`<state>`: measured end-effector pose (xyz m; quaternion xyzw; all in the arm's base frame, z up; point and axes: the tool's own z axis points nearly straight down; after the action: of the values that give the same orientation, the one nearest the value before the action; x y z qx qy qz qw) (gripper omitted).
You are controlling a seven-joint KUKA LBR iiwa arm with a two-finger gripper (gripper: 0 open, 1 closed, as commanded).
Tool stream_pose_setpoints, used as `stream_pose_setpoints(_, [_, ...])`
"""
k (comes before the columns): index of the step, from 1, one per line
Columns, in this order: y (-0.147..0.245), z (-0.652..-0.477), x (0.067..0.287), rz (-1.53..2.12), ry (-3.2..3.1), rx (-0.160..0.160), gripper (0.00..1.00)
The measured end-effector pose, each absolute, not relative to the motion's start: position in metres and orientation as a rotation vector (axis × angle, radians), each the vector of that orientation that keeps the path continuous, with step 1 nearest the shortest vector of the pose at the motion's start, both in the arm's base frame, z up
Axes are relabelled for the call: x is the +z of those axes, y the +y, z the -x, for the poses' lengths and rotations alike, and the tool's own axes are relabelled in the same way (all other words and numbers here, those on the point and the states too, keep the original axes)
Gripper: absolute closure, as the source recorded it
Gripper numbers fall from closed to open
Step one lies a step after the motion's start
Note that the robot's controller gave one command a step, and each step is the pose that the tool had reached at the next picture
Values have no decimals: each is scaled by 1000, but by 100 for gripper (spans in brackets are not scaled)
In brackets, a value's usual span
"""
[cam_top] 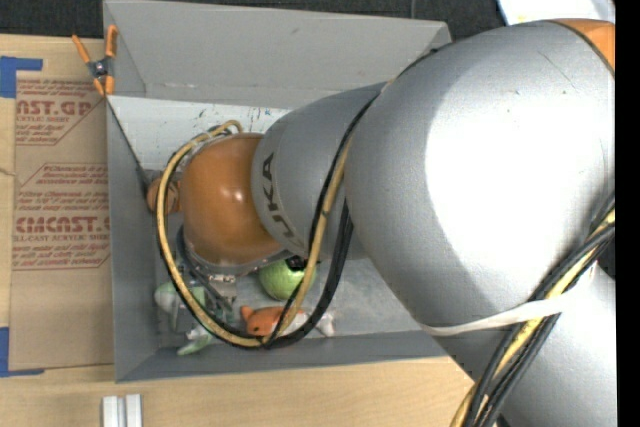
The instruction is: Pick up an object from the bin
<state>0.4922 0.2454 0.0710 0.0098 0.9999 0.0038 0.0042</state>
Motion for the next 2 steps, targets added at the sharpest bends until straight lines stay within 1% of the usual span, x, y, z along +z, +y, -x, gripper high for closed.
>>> stream_pose_setpoints(1, [245, -492, 71, -31, 3133, 12, 100])
stream_pose_setpoints(2, [245, -491, 96, -31, 3135, 12, 100])
